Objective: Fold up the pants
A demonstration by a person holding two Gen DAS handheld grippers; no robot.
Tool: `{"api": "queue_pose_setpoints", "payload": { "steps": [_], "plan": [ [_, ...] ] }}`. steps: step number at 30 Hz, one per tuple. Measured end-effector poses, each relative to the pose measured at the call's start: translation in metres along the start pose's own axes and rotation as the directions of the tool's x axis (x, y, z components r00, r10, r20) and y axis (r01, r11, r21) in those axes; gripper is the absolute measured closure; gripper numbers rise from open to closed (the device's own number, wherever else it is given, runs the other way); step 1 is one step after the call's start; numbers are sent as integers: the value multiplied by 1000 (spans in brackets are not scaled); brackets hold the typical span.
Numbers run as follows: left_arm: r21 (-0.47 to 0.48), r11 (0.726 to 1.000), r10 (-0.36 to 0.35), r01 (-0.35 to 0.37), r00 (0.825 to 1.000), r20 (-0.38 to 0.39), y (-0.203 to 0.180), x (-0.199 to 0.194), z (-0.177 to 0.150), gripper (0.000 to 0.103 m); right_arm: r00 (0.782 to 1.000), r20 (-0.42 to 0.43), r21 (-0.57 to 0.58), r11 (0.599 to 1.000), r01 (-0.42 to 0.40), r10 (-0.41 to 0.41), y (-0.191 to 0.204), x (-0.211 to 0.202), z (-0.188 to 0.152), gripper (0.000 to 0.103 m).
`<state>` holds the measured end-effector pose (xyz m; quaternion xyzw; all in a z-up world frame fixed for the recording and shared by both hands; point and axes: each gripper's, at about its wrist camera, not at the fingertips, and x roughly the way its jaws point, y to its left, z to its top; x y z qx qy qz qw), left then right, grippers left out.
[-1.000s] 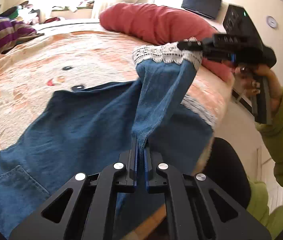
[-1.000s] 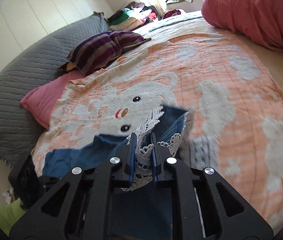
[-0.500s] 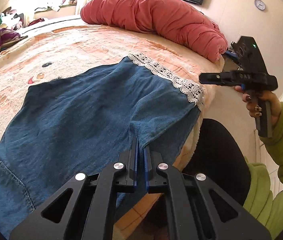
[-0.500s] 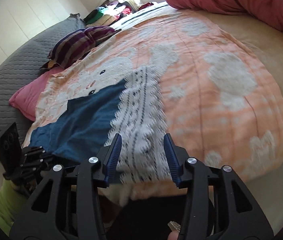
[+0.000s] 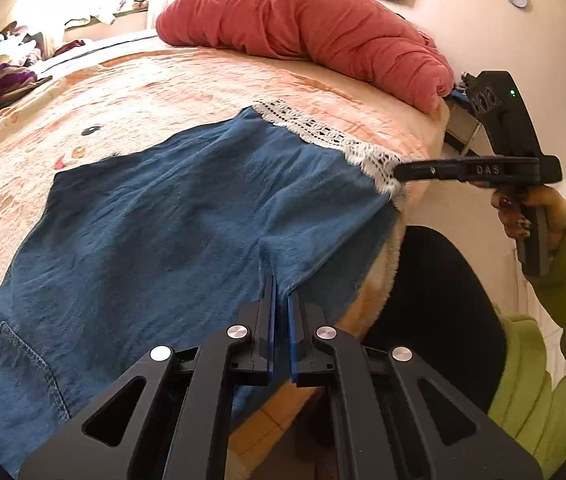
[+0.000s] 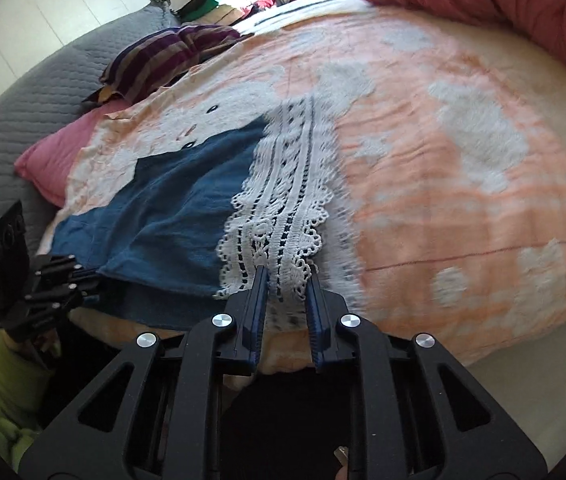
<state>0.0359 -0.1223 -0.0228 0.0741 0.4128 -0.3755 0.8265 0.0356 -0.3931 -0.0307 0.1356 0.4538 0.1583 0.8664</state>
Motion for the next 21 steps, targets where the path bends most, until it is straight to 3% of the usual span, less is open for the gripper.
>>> {"api": "queue_pose_setpoints", "payload": {
  "steps": [2,8,14,16,18,21],
  "plan": [
    [7,1000,-27,27,999,-19,-3,3,-1,99,1000,9,-10,1000,18,-18,-5,-9,1,92],
    [70,997,-6,13,995,-99,-14,21,-10,99,995,-54,-20,996,83,-84,-20,5,-9,94],
    [61,998,-17,24,995,-101,-8,20,-9,95,993,37,-58,992,114,-112,-10,-23,-8,84],
    [54,998,-35,40,994,-102,-8,17,-8,88,994,70,-110,989,94,-87,3,-34,-7,80],
    [50,997,-52,57,994,-100,-10,14,-8,69,995,79,-211,974,77,-61,27,-36,-9,76],
    [33,997,-63,66,996,-60,-6,-4,-4,55,999,43,-295,955,21,-8,55,-25,-10,70]
  ]
}}
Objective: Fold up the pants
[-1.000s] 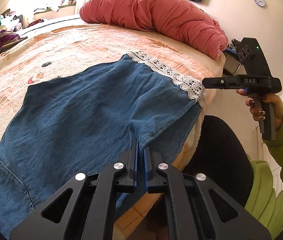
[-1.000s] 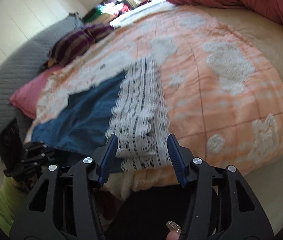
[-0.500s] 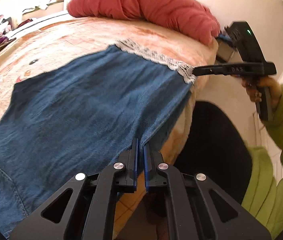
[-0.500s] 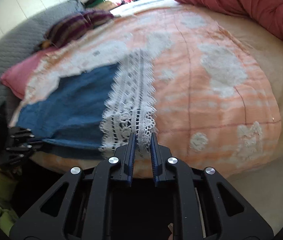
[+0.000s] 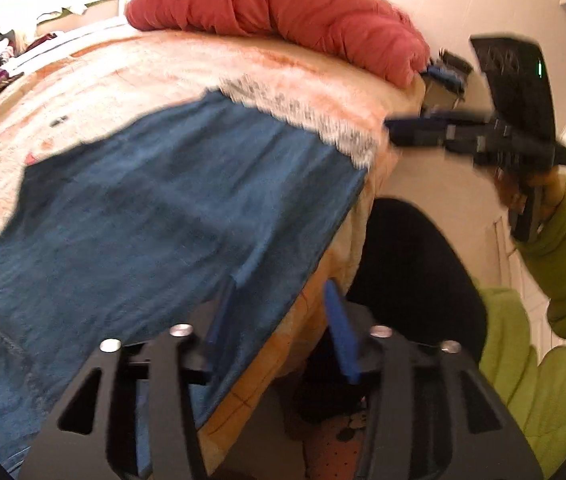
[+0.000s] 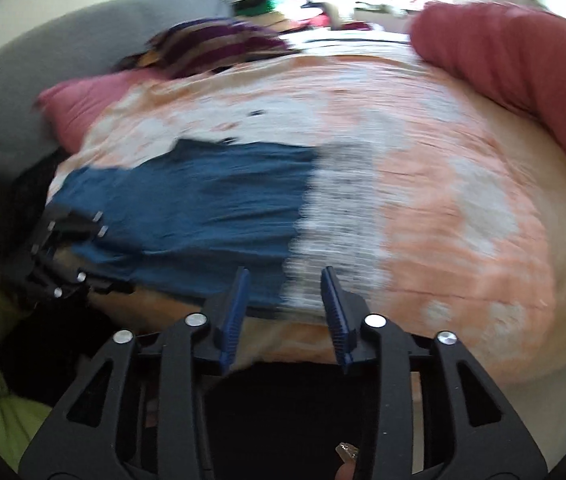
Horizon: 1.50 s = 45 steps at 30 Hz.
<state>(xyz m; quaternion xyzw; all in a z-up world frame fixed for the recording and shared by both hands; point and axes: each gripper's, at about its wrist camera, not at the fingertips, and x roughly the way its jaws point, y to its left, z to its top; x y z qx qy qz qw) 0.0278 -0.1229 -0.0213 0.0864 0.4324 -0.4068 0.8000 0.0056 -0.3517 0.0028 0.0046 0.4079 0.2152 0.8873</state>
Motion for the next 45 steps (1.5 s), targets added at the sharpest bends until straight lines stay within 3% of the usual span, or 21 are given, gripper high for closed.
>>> {"api": "queue_pose_setpoints", "payload": {
  "steps": [3,6,7,9,12,13,14,16,20,25,28,30,31,32,33,34,36,39,41,43,45],
  "plan": [
    [-106,994,41,-33,996,76,25,-28,4,45,997,-47,-61,997,-56,53,26,29,15,69],
    [-250,953,205,-173,973,106,63,-58,-4,40,995,-91,-104,993,-52,42,39,53,21,66],
    [-313,911,309,-268,946,92,80,-71,-12,40,993,-113,-112,993,-35,22,39,63,22,64],
    [-366,847,432,-385,900,55,99,-85,-25,40,983,-182,-86,996,2,-18,31,83,20,64],
    [-400,718,597,-569,799,-64,126,-94,-49,40,979,-202,-25,1000,-12,6,19,91,13,64],
    [-393,669,645,-631,755,-115,136,-94,-56,40,982,-190,-12,1000,-22,19,17,89,11,64],
    [-406,657,646,-635,752,-131,144,-94,-59,40,982,-187,-4,1000,-26,25,15,88,11,64],
    [-437,665,613,-605,777,-144,155,-91,-63,40,983,-177,21,999,-38,41,12,87,10,64],
    [-423,656,634,-625,760,-140,155,-91,-59,40,985,-164,21,999,-44,47,15,84,7,57],
    [-474,705,611,-528,791,28,140,-120,-57,40,992,-96,13,997,-82,83,24,66,16,48],
    [-456,787,498,-415,864,74,133,-111,-52,40,992,-70,-16,994,-105,104,33,64,26,44],
    [-422,816,459,-396,887,55,128,-98,-50,40,991,-73,-27,993,-113,111,37,69,30,44],
    [-392,821,463,-415,886,31,125,-90,-50,40,990,-87,-29,993,-117,114,39,76,33,43],
    [-375,809,486,-452,874,-5,125,-83,-51,32,988,-96,-31,992,-122,119,39,79,34,43],
    [-374,785,518,-494,854,-43,128,-79,-54,20,987,-109,-32,992,-122,117,40,85,33,42],
    [-379,740,561,-556,821,-108,136,-73,-58,21,985,-138,-27,994,-109,104,40,94,32,40],
    [-426,726,537,-540,832,-140,147,-68,-65,21,981,-171,6,995,-97,96,36,105,26,40],
    [-417,722,560,-552,820,-115,138,-72,-55,20,983,-154,4,995,-103,102,35,103,24,39],
    [-450,737,531,-504,844,-76,134,-81,-45,20,982,-146,6,993,-121,121,32,95,23,39],
    [-482,781,462,-396,887,21,131,-92,-24,16,986,-102,1,992,-130,129,27,81,29,39],
    [-480,808,417,-342,907,56,132,-94,-7,12,994,-35,8,994,-107,108,12,64,43,36]
  ]
}}
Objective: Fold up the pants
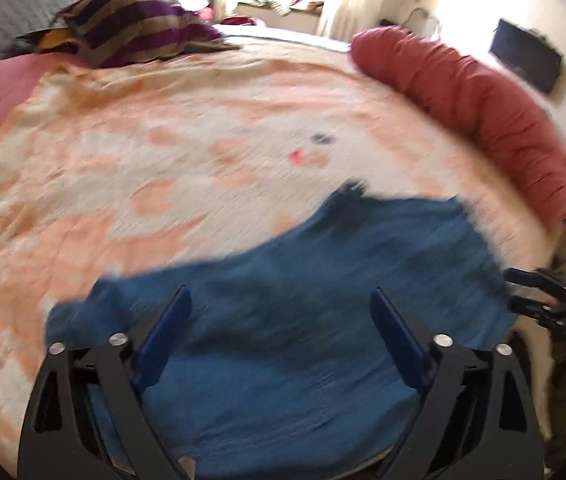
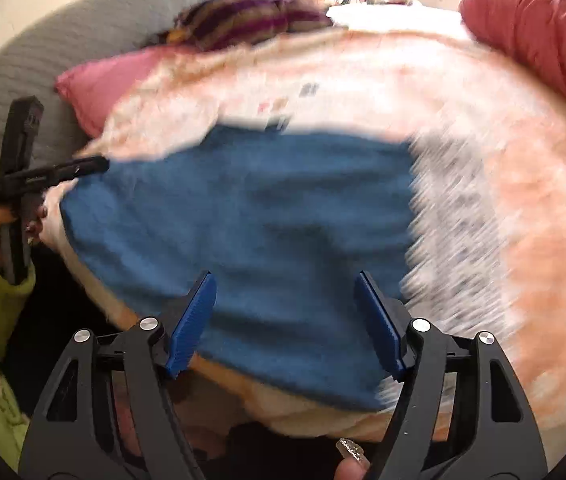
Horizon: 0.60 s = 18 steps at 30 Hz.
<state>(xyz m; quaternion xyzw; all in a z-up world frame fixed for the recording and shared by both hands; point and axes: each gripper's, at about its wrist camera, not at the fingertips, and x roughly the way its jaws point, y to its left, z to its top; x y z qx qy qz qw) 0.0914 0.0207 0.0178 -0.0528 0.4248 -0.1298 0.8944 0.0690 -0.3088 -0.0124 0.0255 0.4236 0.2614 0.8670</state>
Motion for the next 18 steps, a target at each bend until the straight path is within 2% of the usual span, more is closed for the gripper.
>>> {"api": "queue_pose_setpoints", "payload": {
  "steps": [4,6,9,14,18],
  "plan": [
    [31,997,-64,65,998,-21,-20,31,39,12,994,50,62,994,91,-94,-40,-14,34,35],
    [41,996,-78,80,996,-49,-28,53,54,12,990,39,103,986,134,-139,-64,-11,51,35],
    [56,991,-116,121,990,-83,-37,83,67,12,988,10,146,978,151,-154,-94,0,66,35],
    [-11,990,-140,140,979,-146,-25,126,65,12,995,-46,226,969,97,-89,-128,33,78,35],
    [18,989,-141,146,974,-178,-24,138,59,12,995,-88,241,968,69,-49,-137,61,79,37]
  ]
}}
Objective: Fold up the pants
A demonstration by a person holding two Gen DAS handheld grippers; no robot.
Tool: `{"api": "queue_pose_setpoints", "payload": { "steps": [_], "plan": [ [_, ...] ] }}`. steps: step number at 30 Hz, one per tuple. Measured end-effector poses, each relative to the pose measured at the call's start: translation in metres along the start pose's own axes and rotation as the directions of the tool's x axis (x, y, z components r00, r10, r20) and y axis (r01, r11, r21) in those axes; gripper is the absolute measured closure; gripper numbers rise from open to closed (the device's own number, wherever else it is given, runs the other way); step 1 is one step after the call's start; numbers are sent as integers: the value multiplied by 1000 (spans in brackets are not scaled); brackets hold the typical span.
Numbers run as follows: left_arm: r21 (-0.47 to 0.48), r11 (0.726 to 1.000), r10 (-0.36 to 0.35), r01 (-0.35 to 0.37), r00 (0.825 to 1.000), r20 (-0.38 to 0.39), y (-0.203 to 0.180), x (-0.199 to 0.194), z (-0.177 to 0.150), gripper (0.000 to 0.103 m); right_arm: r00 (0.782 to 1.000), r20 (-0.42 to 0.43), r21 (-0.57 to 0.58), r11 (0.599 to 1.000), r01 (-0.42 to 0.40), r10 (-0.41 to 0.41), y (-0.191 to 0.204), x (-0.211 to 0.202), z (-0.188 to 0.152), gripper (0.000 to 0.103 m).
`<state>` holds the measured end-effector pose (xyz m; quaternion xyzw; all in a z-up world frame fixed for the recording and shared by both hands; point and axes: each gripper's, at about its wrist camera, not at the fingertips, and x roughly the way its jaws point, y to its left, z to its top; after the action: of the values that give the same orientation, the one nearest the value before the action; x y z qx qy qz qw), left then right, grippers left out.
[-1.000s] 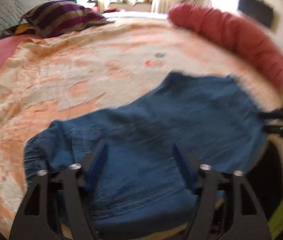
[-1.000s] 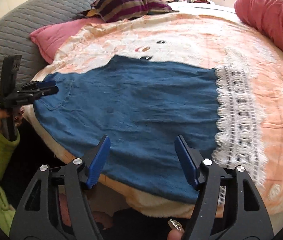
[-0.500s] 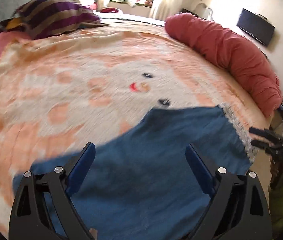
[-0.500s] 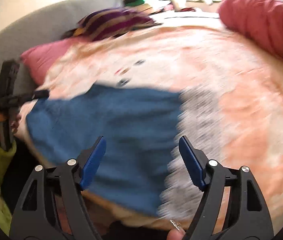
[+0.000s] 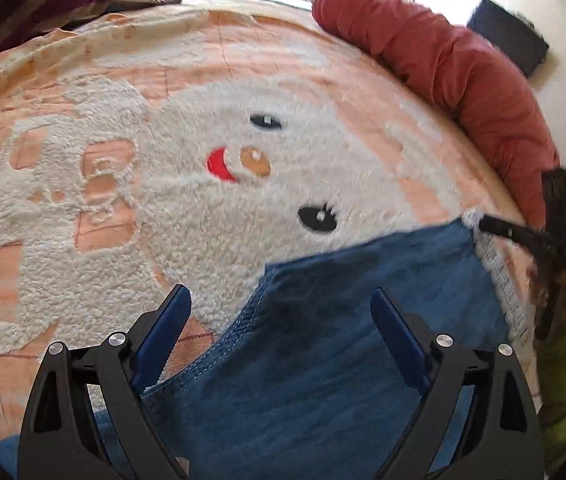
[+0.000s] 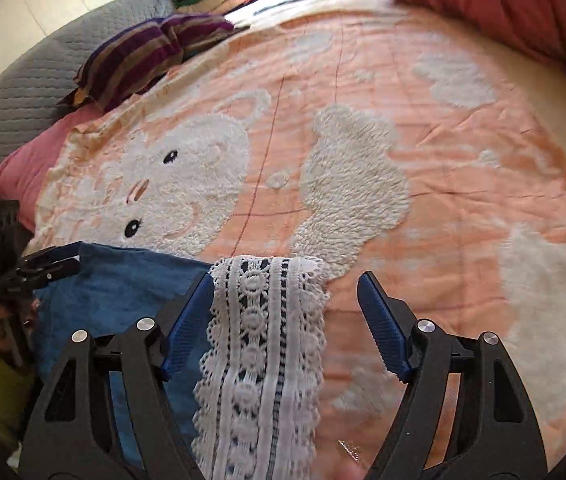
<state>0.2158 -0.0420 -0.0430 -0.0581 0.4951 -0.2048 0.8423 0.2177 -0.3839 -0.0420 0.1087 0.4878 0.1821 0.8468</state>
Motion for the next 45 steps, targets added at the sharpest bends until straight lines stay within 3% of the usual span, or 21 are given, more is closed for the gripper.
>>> {"api": "queue_pose_setpoints", "payload": {
  "steps": [5,7,9,12,19,26,28,33,37,42,44,45],
  "plan": [
    [8,1000,19,-19,1000,-13,-1,17,-3,15,999,-32,-41,999,-10,9,4,17,-5,57],
    [35,999,34,-34,999,-7,-7,16,-2,39,1000,-16,-54,998,-15,14,5,15,-8,70],
    [39,999,-7,7,1000,1,-10,13,-1,90,999,7,-63,997,-39,39,8,11,-12,82],
    [69,998,9,-10,1000,16,-19,8,-1,96,998,52,-117,993,-34,40,17,0,-15,88],
    [118,991,47,-62,991,129,-35,-15,27,98,987,161,-189,981,42,-11,30,-26,16,89],
    [110,986,122,-127,991,48,-26,27,25,97,991,30,-218,967,131,-128,21,27,35,88],
    [117,984,127,-131,991,42,-24,34,24,95,986,-15,-207,965,162,-168,15,40,32,83],
    [94,986,131,-136,990,56,-20,31,24,83,980,0,-181,964,193,-197,9,40,31,68],
    [71,987,136,-143,987,91,-17,12,22,76,969,38,-156,956,248,-245,11,19,29,59],
    [37,984,166,-173,975,146,-11,-24,19,61,971,139,-90,974,208,-195,7,-38,11,50],
    [43,976,204,-214,963,175,-11,-42,12,56,971,165,-76,979,189,-175,7,-55,-2,50],
    [57,962,251,-266,948,193,-13,-53,6,54,971,177,-69,981,179,-164,7,-64,-10,49]
  ]
}}
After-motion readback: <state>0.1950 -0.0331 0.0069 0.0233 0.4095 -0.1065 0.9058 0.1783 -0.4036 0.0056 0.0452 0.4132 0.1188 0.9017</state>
